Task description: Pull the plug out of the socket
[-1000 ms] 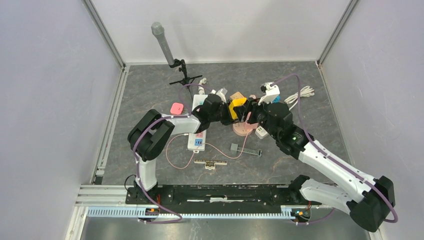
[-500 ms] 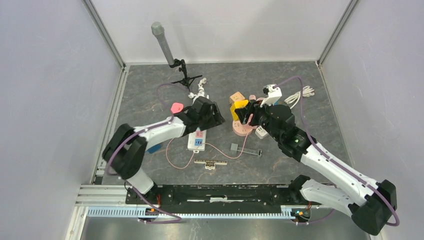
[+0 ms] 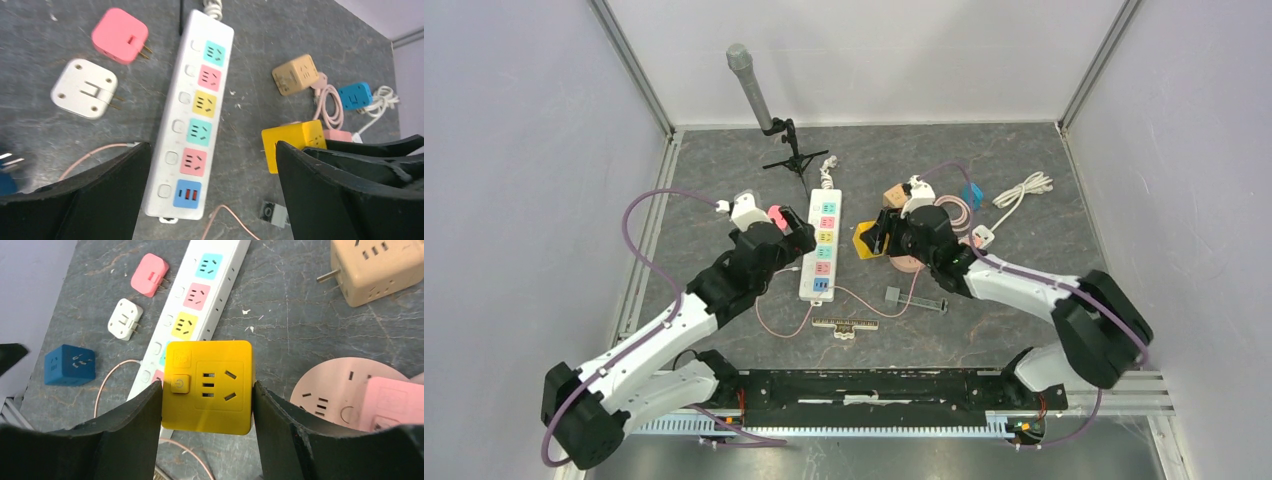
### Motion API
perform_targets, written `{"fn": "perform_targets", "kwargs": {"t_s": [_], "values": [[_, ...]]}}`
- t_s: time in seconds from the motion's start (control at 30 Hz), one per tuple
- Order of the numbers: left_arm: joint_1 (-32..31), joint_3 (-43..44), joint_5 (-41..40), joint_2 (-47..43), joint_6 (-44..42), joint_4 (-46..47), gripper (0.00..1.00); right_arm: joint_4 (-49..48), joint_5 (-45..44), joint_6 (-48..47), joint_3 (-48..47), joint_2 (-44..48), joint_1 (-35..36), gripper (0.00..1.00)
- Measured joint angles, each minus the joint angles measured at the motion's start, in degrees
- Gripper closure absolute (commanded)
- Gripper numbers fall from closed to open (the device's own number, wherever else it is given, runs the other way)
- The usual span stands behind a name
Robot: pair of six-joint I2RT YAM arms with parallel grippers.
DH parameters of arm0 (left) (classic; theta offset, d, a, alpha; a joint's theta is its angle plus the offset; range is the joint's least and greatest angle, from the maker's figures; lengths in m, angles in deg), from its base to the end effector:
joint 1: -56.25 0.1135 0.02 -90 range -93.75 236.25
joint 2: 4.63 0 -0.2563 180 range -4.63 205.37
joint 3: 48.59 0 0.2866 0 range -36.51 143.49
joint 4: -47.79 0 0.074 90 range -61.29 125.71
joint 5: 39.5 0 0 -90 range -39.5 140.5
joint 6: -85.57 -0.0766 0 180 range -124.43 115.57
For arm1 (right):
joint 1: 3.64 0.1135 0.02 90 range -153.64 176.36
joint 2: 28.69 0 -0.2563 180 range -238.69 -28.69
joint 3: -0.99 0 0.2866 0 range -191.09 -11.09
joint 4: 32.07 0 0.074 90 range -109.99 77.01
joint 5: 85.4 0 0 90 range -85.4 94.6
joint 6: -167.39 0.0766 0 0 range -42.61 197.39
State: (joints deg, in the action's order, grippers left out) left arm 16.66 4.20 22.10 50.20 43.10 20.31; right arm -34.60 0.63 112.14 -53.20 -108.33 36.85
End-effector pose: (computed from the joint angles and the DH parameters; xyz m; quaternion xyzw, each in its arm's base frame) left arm 0.2404 -0.1515 0.2431 -0.1812 0.8270 -0.1829 0.4998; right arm 0.2858 0.2370 0.1839 -0.0226 0.8329 0.3142 0.4550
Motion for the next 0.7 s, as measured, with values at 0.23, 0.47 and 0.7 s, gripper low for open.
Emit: {"fn": "perform_targets", "kwargs": {"t_s": [0.23,0.47,0.7], "values": [[2.7,-2.4,-2.1,-1.6,-3.8,1.1,0.00,-6.0,3.3,3.2,-3.3,-13.7,-1.1,0.74],[10.5,-6.9,4.6,-0.3,-4.3,7.0,0.00,-9.3,8.3,4.9,-6.1,-19.7,-3.6,0.15],[12.7,-5.9,9.0,3.3,-6.1,8.5,0.00,-10.0,10.7,2.8,-9.1,-19.5,-5.3,0.02]]}}
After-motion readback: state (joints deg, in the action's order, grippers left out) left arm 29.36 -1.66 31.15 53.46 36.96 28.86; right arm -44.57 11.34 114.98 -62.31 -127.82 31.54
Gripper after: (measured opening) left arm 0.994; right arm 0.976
